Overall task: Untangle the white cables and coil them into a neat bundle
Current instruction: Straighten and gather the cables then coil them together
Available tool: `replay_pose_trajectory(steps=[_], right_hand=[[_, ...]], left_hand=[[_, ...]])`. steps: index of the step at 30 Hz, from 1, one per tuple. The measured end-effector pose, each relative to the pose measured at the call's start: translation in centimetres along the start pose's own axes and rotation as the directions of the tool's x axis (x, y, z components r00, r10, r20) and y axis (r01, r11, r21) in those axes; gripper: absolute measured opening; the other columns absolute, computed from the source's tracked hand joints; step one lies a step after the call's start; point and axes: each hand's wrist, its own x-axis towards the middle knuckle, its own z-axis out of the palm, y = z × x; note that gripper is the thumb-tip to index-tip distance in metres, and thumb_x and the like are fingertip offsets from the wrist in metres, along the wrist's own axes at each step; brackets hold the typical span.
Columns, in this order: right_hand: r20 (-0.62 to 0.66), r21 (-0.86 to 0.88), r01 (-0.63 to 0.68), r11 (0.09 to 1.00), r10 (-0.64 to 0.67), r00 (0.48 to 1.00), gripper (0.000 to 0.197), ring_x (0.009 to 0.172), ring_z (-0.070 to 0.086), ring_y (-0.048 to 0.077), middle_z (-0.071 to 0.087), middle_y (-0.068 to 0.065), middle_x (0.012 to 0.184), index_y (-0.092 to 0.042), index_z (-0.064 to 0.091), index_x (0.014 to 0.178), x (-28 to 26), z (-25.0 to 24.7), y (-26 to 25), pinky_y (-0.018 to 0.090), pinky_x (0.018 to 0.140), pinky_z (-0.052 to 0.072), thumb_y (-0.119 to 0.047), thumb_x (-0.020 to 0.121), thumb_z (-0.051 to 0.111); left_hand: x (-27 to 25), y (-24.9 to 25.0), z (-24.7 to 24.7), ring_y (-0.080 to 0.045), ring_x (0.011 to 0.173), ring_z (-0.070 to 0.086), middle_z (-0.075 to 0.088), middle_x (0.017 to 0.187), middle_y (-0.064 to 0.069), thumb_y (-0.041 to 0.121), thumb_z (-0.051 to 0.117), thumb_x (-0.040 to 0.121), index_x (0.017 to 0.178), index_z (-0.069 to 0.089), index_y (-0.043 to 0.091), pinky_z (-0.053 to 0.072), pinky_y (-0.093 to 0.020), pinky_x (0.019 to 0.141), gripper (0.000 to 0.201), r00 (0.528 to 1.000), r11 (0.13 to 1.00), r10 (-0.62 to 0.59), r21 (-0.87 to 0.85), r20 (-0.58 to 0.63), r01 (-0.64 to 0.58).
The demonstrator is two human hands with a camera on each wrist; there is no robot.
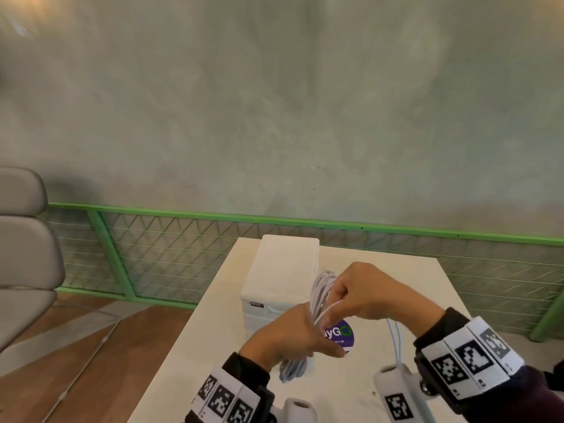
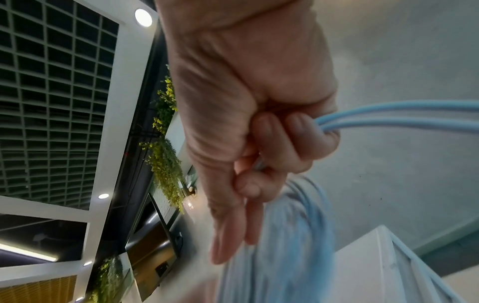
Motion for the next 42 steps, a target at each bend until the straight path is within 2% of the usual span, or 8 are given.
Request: replay_pose_trajectory(steps=[6, 12, 15, 21, 24, 34, 36, 42], right_hand=[[-0.161, 0.048, 0.063, 0.997, -0.055, 0.985, 0.01, 0.075, 0.065, 0.009, 0.075, -0.004, 0.081, -0.02, 0.077, 0.074, -0.5, -2.6, 0.2, 0.024, 0.071, 0.051, -0.029, 0.07, 0.077], [-0.407, 0.282, 0.047, 0.958, 0.075, 0.911, 0.021, 0.062, 0.054, 0.013, 0.067, 0.002, 0.068, -0.023, 0.072, 0.071, 0.6, -1.6, 3.4, 0.026, 0.059, 0.04, -0.041, 0.081, 0.065], [-0.366, 0.368, 0.043, 0.929, 0.102, 0.925, 0.032, 0.064, 0.047, 0.009, 0.056, -0.004, 0.071, -0.018, 0.065, 0.095, 1.0, 0.8, 3.8, 0.023, 0.058, 0.035, -0.037, 0.095, 0.04], [-0.237, 0.326, 0.108, 0.939, -0.029, 0.971, 0.026, 0.068, 0.055, 0.012, 0.063, 0.001, 0.086, -0.057, 0.033, 0.112, 0.9, 6.8, 1.8, 0.026, 0.067, 0.045, -0.036, 0.1, 0.024], [-0.245, 0.19, 0.163, 0.968, -0.114, 0.963, 0.038, 0.074, 0.059, 0.025, 0.066, 0.011, 0.092, -0.04, 0.029, 0.137, 0.8, 7.7, 1.4, 0.036, 0.07, 0.046, -0.032, 0.1, 0.024], [-0.205, 0.362, 0.097, 0.927, -0.023, 0.979, 0.076, 0.09, 0.057, 0.007, 0.05, -0.011, 0.105, -0.032, 0.022, 0.139, 0.7, 8.5, 1.5, 0.019, 0.078, 0.048, -0.047, 0.078, 0.063], [-0.155, 0.36, 0.038, 0.932, 0.02, 0.988, 0.086, 0.096, 0.057, 0.011, 0.051, -0.006, 0.111, -0.034, 0.025, 0.137, 1.5, 8.1, 1.8, 0.025, 0.08, 0.051, -0.049, 0.064, 0.068], [-0.012, 0.307, 0.016, 0.952, -0.013, 1.0, 0.027, 0.062, 0.055, 0.013, 0.057, -0.005, 0.067, -0.028, 0.051, 0.079, 2.0, 7.4, 1.1, 0.027, 0.058, 0.044, -0.034, 0.053, 0.055]], left_hand=[[0.4, 0.2, 1.3, -0.024, 0.097, 0.057, 0.062, 0.109, -0.009, 0.037, 0.057, 0.087, 0.114, 0.057, 0.016, 0.046, -0.035, 0.086, 0.034, 0.999, 0.94, -0.051, 0.337, -0.015, 0.053], [0.1, 0.7, 0.4, -0.007, 0.051, 0.045, 0.048, 0.062, 0.005, 0.03, 0.057, 0.091, 0.072, 0.05, 0.022, 0.045, -0.02, 0.056, 0.021, 0.987, 0.99, 0.062, -0.115, -0.148, -0.08], [0.5, 0.6, 0.8, -0.009, 0.042, 0.043, 0.045, 0.048, 0.005, 0.026, 0.057, 0.092, 0.062, 0.049, 0.017, 0.044, -0.03, 0.059, 0.032, 0.969, 0.924, 0.038, -0.36, -0.243, -0.127], [2.1, 1.0, 0.6, -0.015, 0.038, 0.044, 0.046, 0.04, -0.001, 0.025, 0.06, 0.089, 0.058, 0.053, 0.008, 0.042, -0.027, 0.05, 0.037, 0.849, 0.724, -0.19, -0.654, -0.494, -0.218], [2.5, 0.3, 0.4, -0.013, 0.035, 0.041, 0.044, 0.038, -0.001, 0.023, 0.073, 0.078, 0.054, 0.05, 0.01, 0.039, -0.024, 0.047, 0.036, 0.808, 0.688, -0.273, -0.693, -0.522, -0.215], [2.4, 0.0, -0.4, -0.022, 0.052, 0.056, 0.053, 0.057, -0.007, 0.023, 0.07, 0.081, 0.072, 0.058, 0.009, 0.057, -0.04, 0.07, 0.021, 0.835, 0.459, -0.404, -0.873, -0.373, -0.168], [2.2, 0.5, -0.1, -0.021, 0.056, 0.061, 0.06, 0.059, -0.006, 0.026, 0.067, 0.084, 0.079, 0.061, 0.01, 0.056, -0.031, 0.05, 0.018, 0.871, 0.422, -0.371, -0.894, -0.322, -0.151], [2.4, 0.2, 1.4, -0.019, 0.063, 0.064, 0.065, 0.056, -0.001, 0.03, 0.063, 0.086, 0.075, 0.067, 0.012, 0.053, -0.03, 0.061, 0.022, 0.895, 0.519, -0.278, -0.839, -0.349, -0.166]])
